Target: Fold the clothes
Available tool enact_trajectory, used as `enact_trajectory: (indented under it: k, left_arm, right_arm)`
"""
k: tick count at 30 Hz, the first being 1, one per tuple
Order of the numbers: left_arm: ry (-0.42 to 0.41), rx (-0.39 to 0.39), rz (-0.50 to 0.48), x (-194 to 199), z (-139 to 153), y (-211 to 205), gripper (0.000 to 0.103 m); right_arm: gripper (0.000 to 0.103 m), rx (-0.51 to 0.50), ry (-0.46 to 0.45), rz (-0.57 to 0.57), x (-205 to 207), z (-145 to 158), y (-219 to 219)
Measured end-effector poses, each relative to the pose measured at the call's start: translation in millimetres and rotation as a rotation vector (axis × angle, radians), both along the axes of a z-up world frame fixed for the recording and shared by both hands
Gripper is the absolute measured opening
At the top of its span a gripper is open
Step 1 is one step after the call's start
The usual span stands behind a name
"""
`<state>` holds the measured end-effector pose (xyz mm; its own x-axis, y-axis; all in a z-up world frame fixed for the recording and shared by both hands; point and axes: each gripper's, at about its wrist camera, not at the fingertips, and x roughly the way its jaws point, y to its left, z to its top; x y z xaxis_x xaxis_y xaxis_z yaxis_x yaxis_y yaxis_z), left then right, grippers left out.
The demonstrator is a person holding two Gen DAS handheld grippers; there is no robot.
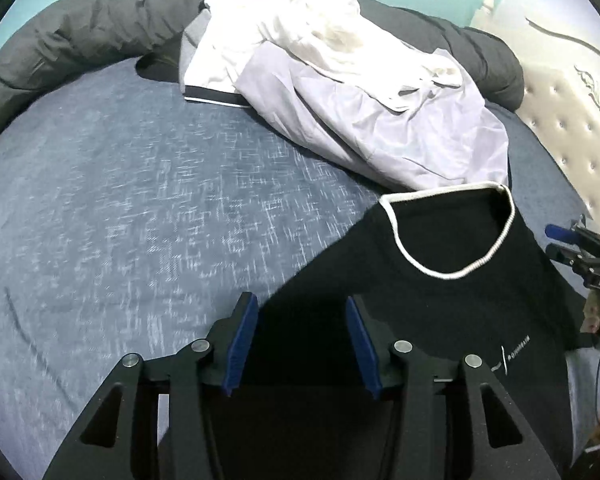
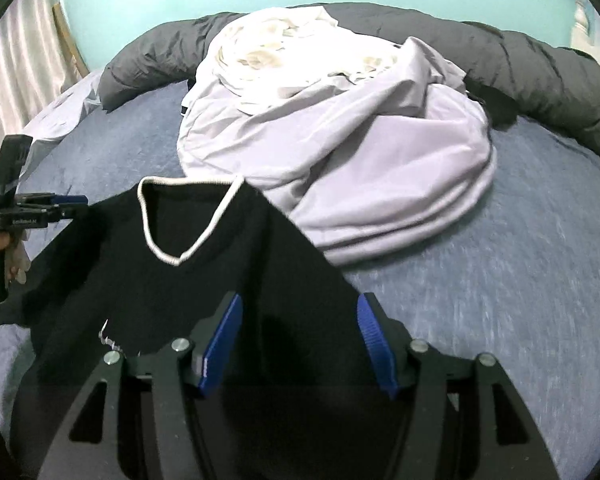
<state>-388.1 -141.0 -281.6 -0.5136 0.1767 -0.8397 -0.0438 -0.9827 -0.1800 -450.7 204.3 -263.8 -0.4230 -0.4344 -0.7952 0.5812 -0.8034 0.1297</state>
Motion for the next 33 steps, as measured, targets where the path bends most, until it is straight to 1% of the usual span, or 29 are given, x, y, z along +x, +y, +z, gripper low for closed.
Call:
enact_trajectory:
  k: [2, 7, 14, 15, 16, 17, 18, 19, 20, 21, 24, 26, 31, 33]
  left_arm:
    - [-0.006, 0.005, -0.001, -7, -7, 0, 0.050]
    - [-0.008, 0.022, -0.026, -20, -20, 3, 0.050]
    - [-0.012, 0.050, -0.086, -21, -30, 10, 0.050]
    - [-0.013, 0.055, -0.094, -21, -32, 11, 0.050]
    - [-0.014, 0.060, -0.103, -21, -33, 12, 0.047]
    - [-0.016, 0.064, -0.111, -21, -35, 13, 0.042]
    - [-0.017, 0.069, -0.120, -21, -36, 14, 0.027]
    - [-0.018, 0.074, -0.128, -21, -37, 15, 0.016]
    - [-0.019, 0.079, -0.137, -21, -39, 16, 0.013]
    - [-0.011, 0.068, -0.139, -20, -36, 18, 0.010]
    - [0.018, 0.031, -0.141, -15, -27, 22, 0.008]
    - [0.037, 0.006, -0.142, -12, -21, 24, 0.007]
    - [0.099, -0.050, -0.103, -16, 12, 22, 0.007]
    - [0.099, -0.057, -0.094, -24, 22, 19, 0.007]
  right_arm:
    - [0.061, 0.008, -0.008, -0.011, -11, -4, -6]
    - [0.061, 0.071, 0.020, 0.024, -25, -12, -25]
    - [0.061, 0.122, 0.009, 0.071, -38, -30, -39]
    - [0.054, 0.117, 0.004, 0.083, -37, -31, -40]
    - [0.047, 0.108, -0.002, 0.099, -36, -33, -41]
    - [0.029, 0.104, -0.006, 0.113, -35, -34, -42]
    - [0.021, 0.110, -0.001, 0.121, -34, -35, -44]
    - [0.017, 0.120, 0.006, 0.131, -31, -35, -46]
    - [0.010, 0.128, 0.011, 0.138, -28, -35, -47]
    - [0.009, 0.128, 0.018, 0.136, -27, -34, -46]
    - [0.008, 0.110, 0.046, 0.119, -24, -26, -41]
    - [0.007, 0.108, 0.083, 0.107, -22, -17, -37]
    - [0.007, 0.114, 0.181, 0.077, -16, 8, -34]
    - [0.006, 0.116, 0.196, 0.056, -21, 13, -35]
